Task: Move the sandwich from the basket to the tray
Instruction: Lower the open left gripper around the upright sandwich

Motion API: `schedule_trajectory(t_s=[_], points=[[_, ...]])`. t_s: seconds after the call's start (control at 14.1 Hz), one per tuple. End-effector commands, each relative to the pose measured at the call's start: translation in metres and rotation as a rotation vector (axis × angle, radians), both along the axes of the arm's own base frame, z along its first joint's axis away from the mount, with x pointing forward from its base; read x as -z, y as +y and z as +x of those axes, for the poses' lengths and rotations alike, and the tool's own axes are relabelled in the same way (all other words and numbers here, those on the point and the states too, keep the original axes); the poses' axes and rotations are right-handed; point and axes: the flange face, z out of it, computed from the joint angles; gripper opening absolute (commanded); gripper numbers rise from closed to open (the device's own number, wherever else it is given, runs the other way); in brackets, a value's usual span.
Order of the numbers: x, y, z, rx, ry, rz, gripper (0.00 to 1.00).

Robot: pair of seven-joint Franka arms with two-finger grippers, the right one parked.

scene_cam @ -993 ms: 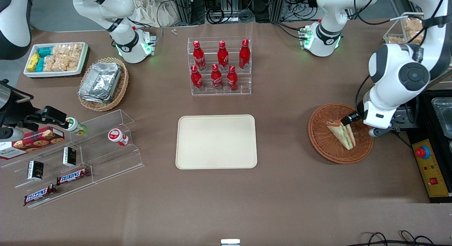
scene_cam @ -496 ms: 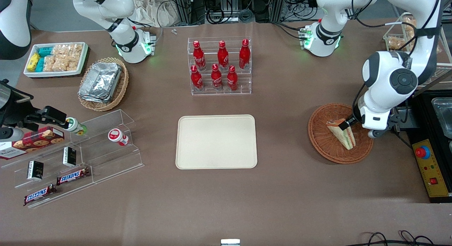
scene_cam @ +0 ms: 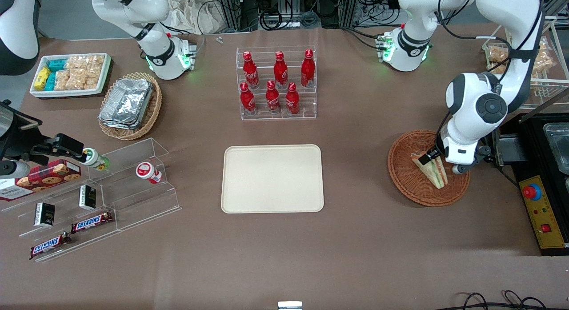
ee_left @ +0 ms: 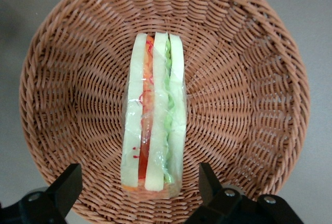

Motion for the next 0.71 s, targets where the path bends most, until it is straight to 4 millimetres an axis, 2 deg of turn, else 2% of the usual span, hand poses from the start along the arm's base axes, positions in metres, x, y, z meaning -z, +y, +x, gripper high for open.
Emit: schedule_trajectory(t_s=[0.0,0.07,0.28,0.35,0.57,0.64], points=[[0.017,0.007,0.000,-0.032,-0.034,-0.008,1.00],[0.024,0.017,0.002,-0.051,-0.051,-0.013,1.00],[0.043,0.020,0.005,-0.059,-0.068,-0.023,0.99],[0.045,0.019,0.006,-0.059,-0.071,-0.025,0.87],[0.046,0.018,0.008,-0.079,-0.073,-0.026,0.34],[0.046,0.016,0.008,-0.079,-0.073,-0.026,0.11]])
